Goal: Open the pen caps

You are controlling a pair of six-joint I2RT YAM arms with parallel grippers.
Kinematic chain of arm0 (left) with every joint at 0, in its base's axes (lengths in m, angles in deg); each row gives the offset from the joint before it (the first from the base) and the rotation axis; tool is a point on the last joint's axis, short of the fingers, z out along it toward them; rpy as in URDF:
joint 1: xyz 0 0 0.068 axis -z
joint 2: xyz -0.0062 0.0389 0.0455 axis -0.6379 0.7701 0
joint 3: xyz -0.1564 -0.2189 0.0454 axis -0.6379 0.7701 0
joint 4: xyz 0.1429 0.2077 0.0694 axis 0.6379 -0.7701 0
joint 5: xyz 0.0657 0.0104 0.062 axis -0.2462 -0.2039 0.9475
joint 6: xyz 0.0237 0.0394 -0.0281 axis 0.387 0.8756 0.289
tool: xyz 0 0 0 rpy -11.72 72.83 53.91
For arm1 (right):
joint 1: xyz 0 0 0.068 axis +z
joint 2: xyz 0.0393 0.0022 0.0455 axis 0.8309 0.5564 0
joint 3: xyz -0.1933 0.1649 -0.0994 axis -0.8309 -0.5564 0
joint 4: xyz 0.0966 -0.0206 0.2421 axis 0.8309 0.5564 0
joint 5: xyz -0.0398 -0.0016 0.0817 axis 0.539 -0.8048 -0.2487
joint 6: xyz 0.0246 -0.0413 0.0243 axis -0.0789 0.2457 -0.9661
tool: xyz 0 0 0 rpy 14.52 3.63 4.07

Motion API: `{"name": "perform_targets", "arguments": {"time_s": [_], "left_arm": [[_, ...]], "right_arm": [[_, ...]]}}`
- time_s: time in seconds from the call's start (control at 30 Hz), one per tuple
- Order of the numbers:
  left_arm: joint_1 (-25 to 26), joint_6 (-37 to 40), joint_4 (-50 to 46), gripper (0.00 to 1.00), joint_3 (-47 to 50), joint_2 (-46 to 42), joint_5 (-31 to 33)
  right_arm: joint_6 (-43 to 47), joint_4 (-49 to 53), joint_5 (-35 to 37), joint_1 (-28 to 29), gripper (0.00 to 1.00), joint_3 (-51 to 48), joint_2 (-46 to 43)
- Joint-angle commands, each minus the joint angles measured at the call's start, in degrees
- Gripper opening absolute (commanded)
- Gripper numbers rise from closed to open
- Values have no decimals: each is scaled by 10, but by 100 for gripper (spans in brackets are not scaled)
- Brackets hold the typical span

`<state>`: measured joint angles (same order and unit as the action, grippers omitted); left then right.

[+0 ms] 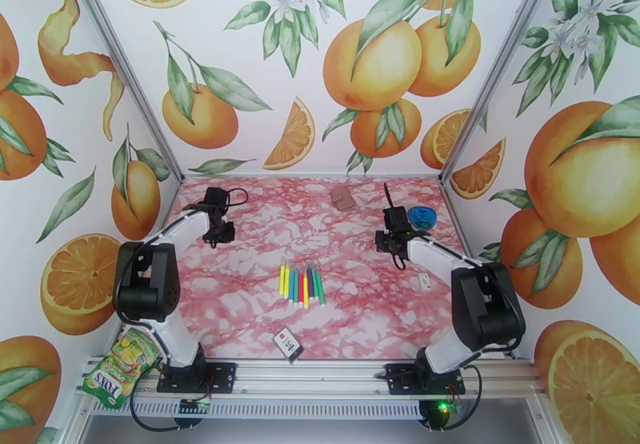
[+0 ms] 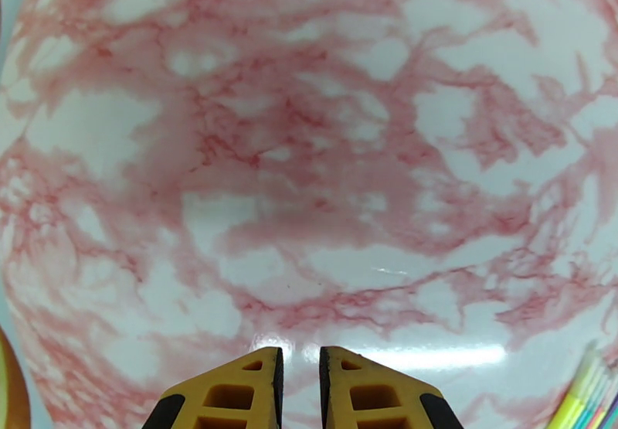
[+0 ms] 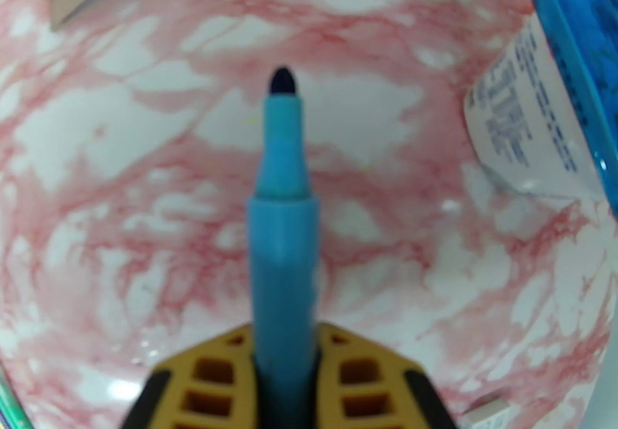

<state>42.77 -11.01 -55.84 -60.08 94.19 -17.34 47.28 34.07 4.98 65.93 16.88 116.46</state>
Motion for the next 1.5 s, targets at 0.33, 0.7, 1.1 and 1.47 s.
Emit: {"name": "perform_targets", "arguments": {"time_s": [0.33, 0.7, 1.1, 1.47], "left_arm": [[-28, 22, -19, 4, -23, 48, -17], [-34, 19, -28, 11, -31, 75, -12], [-46, 19, -28, 25, -30, 78, -16], [-46, 19, -31, 31, -32, 79, -22]], "right_arm": [[5, 60, 24, -26, 4, 57, 72], [4, 73, 39, -31, 7, 63, 95], [6, 75, 47, -33, 16, 61, 100], [9, 77, 46, -33, 26, 61, 104]]}}
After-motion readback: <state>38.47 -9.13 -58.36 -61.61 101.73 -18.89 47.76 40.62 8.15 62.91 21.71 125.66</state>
